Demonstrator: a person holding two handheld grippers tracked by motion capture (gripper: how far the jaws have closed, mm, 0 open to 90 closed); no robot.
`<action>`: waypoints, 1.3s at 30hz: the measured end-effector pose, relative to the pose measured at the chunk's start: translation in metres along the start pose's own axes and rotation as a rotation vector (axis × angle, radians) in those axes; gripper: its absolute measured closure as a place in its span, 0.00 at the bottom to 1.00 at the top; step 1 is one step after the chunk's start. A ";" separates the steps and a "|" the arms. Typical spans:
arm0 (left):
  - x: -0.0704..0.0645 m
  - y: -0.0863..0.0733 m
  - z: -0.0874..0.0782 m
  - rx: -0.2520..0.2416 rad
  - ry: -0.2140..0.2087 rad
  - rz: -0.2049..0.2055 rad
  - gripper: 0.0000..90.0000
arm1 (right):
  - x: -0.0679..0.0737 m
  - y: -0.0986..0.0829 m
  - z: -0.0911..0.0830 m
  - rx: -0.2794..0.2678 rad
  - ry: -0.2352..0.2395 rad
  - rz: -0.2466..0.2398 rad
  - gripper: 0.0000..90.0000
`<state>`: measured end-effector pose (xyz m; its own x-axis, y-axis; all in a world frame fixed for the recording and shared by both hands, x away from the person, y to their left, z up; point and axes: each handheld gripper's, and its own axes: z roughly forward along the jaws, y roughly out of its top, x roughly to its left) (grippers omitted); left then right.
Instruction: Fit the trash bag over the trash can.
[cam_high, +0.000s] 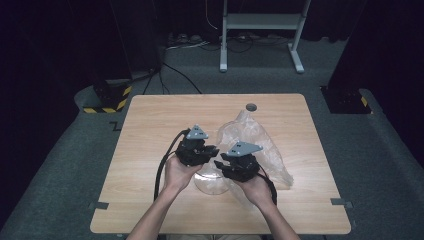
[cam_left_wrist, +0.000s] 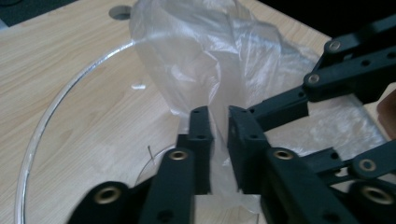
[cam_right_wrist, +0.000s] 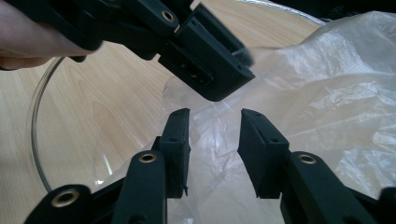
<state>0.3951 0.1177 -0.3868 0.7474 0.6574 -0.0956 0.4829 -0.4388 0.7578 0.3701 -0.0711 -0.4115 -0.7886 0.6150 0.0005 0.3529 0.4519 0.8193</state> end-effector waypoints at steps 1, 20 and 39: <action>0.000 0.000 0.000 0.000 0.000 0.000 0.94 | 0.000 0.000 0.000 0.003 0.002 -0.002 0.68; -0.002 -0.007 -0.018 0.010 0.061 0.016 1.00 | -0.027 0.004 -0.040 -0.140 -0.071 0.093 0.50; 0.008 -0.024 -0.023 -0.023 0.046 -0.036 0.93 | -0.037 0.004 -0.037 -0.122 -0.148 0.076 1.00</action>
<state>0.3784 0.1476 -0.3910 0.7075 0.7004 -0.0940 0.4986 -0.4004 0.7688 0.3825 -0.1160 -0.3871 -0.6766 0.7363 -0.0121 0.3373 0.3245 0.8837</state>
